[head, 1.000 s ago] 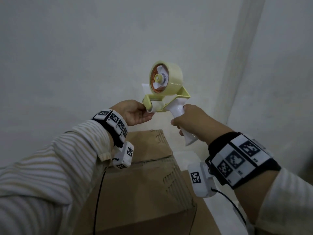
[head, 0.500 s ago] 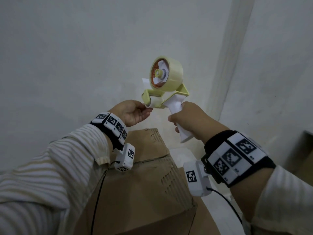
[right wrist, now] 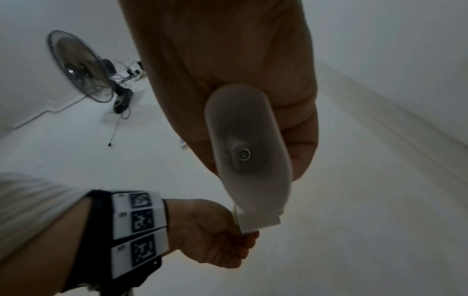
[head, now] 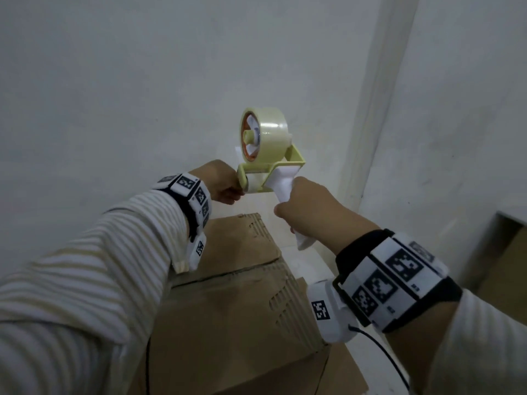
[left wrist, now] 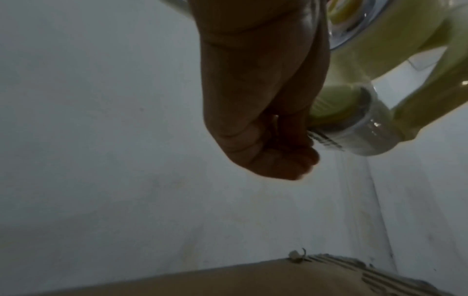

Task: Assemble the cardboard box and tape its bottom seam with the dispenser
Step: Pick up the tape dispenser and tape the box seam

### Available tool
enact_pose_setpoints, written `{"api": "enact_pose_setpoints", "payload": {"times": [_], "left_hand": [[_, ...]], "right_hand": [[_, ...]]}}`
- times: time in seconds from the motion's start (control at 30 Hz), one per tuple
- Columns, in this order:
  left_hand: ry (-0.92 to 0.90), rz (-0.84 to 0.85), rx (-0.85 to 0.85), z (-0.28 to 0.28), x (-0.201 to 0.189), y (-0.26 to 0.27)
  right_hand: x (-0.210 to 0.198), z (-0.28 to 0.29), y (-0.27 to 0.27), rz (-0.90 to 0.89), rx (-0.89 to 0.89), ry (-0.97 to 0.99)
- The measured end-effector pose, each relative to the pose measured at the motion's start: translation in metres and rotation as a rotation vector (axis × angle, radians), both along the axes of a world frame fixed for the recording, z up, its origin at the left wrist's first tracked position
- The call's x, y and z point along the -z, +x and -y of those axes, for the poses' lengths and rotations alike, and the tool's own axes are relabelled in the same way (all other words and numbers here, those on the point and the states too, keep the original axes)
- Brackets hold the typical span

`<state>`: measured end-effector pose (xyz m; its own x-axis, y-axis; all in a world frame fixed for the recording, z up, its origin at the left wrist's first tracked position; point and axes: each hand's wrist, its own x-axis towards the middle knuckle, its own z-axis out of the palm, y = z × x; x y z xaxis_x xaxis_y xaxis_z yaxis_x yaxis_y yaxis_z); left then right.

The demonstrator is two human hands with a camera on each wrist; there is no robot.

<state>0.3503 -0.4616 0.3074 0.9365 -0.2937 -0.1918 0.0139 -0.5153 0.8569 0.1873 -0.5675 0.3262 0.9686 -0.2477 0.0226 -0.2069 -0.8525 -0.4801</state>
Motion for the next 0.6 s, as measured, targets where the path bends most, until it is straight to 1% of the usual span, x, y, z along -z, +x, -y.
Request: {"api": "enact_pose_setpoints", "payload": {"times": [0.1,0.2,0.27,0.4,0.47,0.5,0.57,0.6], "left_hand": [[0.337,0.164,0.059,0.006,0.003,0.015],[0.602,0.323,0.150,0.012,0.013,0.020],[0.783,0.370,0.213,0.020,0.021,0.022],[0.887,0.356,0.239,0.030,0.028,0.026],[0.905,0.357,0.236,0.029,0.040,0.037],[0.919,0.364,0.250,0.030,0.043,0.039],[1.009,0.375,0.250,0.032,0.065,0.065],[1.076,0.390,0.280,0.032,0.066,0.067]], "right_hand": [[0.004,-0.001,-0.002,-0.041,-0.006,-0.141],[0.009,0.001,-0.002,-0.038,0.024,-0.189],[0.014,0.002,0.001,-0.095,0.030,-0.206],[0.020,0.006,0.007,-0.213,0.020,-0.184],[0.022,0.008,0.009,-0.272,-0.003,-0.181],[0.022,0.008,0.008,-0.279,-0.013,-0.183],[0.021,0.007,0.008,-0.270,-0.026,-0.178],[0.021,0.008,0.009,-0.256,-0.034,-0.190]]}}
